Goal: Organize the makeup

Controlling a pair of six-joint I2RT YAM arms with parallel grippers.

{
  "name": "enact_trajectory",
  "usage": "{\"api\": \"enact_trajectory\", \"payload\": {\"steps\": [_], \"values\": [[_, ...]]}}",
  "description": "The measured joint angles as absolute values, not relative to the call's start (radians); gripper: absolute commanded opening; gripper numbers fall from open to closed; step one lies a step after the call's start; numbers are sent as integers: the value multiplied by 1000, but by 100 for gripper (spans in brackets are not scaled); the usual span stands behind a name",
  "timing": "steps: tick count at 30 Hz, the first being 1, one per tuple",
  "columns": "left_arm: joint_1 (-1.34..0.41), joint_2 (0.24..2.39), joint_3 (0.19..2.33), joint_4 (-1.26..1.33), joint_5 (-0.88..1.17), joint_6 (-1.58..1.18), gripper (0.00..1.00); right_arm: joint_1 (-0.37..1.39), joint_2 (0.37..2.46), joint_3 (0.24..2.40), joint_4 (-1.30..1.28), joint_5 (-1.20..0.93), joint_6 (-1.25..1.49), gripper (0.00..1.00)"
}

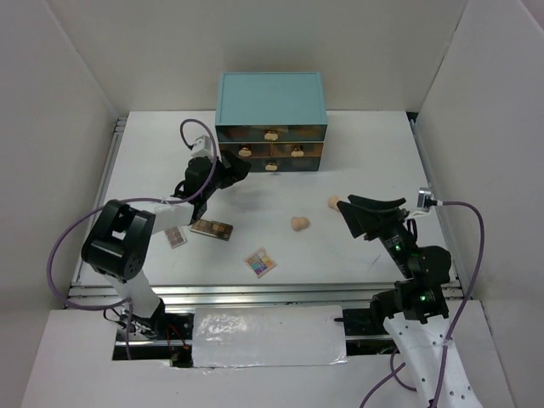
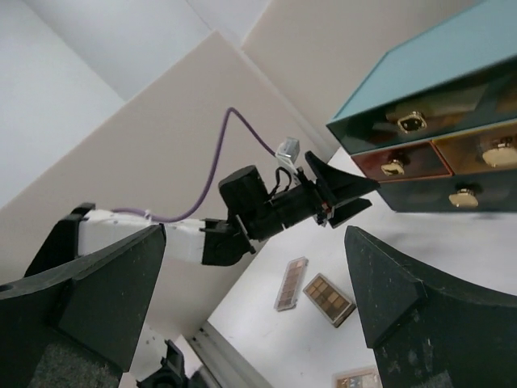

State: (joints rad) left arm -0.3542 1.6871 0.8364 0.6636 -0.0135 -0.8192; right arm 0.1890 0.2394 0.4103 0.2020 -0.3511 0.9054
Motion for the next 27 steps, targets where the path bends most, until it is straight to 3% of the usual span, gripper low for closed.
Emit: {"api": "enact_trajectory", "payload": {"steps": [18, 21, 27], "values": [[-277, 1961, 1054, 823, 157, -842, 86, 189, 368, 416, 216, -434, 891, 100], [-273, 1963, 1061, 820, 172, -842, 82, 189, 348, 416, 215, -430, 891, 100], [-273, 1994, 1086, 824, 191, -842, 57, 187, 323, 417, 213, -421, 870, 100]]}}
